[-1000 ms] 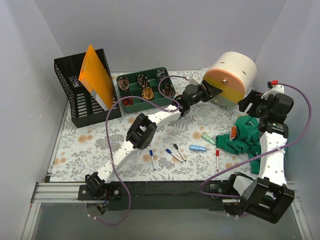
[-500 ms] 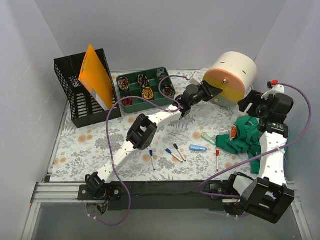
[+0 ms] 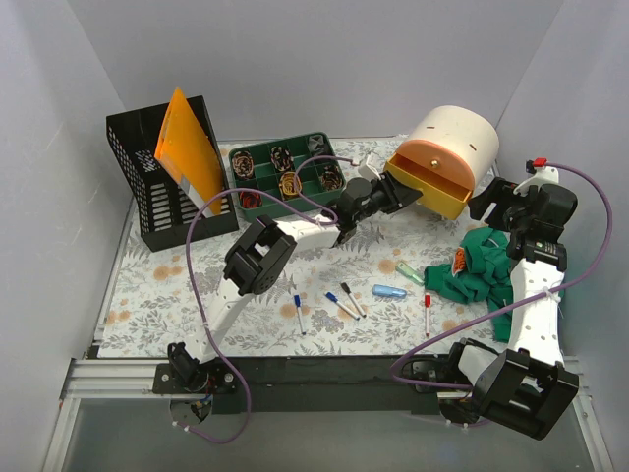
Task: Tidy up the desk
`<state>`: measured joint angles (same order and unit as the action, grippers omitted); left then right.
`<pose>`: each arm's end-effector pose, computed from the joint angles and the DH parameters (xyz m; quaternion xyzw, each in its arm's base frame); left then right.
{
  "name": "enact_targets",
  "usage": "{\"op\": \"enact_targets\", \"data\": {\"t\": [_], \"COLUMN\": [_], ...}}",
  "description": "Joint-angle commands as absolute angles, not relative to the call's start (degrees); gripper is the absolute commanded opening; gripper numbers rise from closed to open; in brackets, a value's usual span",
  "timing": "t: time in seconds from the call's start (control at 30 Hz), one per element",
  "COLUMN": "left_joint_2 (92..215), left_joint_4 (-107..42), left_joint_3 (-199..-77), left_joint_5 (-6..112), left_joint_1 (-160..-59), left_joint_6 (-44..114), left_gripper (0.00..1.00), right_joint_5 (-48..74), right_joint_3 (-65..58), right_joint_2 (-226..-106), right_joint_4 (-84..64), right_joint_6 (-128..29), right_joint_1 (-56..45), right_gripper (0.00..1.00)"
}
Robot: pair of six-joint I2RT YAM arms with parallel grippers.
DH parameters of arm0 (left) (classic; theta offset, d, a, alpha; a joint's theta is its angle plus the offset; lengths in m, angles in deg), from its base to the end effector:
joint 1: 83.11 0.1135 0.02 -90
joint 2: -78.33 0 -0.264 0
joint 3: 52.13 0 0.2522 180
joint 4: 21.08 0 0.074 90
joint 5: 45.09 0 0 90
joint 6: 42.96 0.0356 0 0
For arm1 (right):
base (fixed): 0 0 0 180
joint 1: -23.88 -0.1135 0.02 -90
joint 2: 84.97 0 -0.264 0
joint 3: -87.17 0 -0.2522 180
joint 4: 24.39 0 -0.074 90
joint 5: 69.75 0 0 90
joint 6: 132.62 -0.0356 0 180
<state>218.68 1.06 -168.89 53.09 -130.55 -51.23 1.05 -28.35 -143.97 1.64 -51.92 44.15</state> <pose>0.3775 -0.4186 0.1783 -0.2615 0.6664 -0.6804 0.1565 0.2253 -0.0707 0.3261 0.1150 0.8078 0.0828 0.5722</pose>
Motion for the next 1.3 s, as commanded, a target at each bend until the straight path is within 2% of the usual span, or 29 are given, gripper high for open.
{"op": "enact_targets", "data": {"t": [0.0, 0.23, 0.6, 0.63, 0.73, 0.77, 0.87, 1.03, 1.1, 1.17, 1.27], "left_joint_2": [208.68, 202.08, 197.33, 197.16, 196.28, 195.84, 195.31, 191.71, 188.82, 186.36, 180.29], "left_joint_4": [6.90, 12.34, 14.73, 14.55, 13.76, 13.76, 13.67, 13.23, 12.80, 11.66, 7.97], "left_joint_3": [-160.93, -149.50, -143.51, -143.41, -143.23, -143.15, -143.24, -140.18, -138.32, -134.81, -129.90], "left_joint_5": [55.80, 56.33, 56.95, 56.95, 56.42, 56.33, 56.59, 57.82, 58.52, 59.40, 59.67], "left_joint_1": [-130.75, -130.57, -130.57, -130.57, -130.57, -130.57, -130.57, -130.22, -129.61, -128.82, -127.33], "left_joint_6": [-46.21, -45.77, -45.86, -45.77, -45.68, -45.51, -45.42, -45.07, -44.37, -43.22, -39.01], "left_gripper": [0.00, 0.00, 0.01, 0.04, 0.25, 0.40, 0.56, 0.74, 0.82, 0.84, 0.85], "right_joint_5": [1.70, 1.09, 0.04, -0.14, -1.28, -1.72, -5.23, -13.93, -17.78, -20.69, -26.32], "right_joint_3": [-28.79, -28.88, -28.88, -28.97, -28.97, -28.97, -29.23, -30.37, -30.81, -31.16, -32.04], "right_joint_2": [-143.77, -144.21, -144.82, -144.74, -144.91, -145.00, -145.18, -144.30, -143.77, -143.33, -141.84], "right_joint_4": [0.09, 0.00, 0.00, -0.08, -0.17, -0.17, -0.17, -0.70, -0.70, -0.70, -0.26], "right_joint_6": [-52.11, -51.67, -50.80, -50.71, -50.18, -49.83, -47.99, -40.62, -38.85, -35.25, -30.07], "right_joint_1": [44.53, 44.53, 44.53, 44.53, 44.53, 44.53, 44.53, 44.53, 44.53, 44.53, 44.62], "right_gripper": [0.76, 0.76, 0.76, 0.76, 0.76, 0.76, 0.77, 0.84, 0.90, 0.96, 0.99]}}
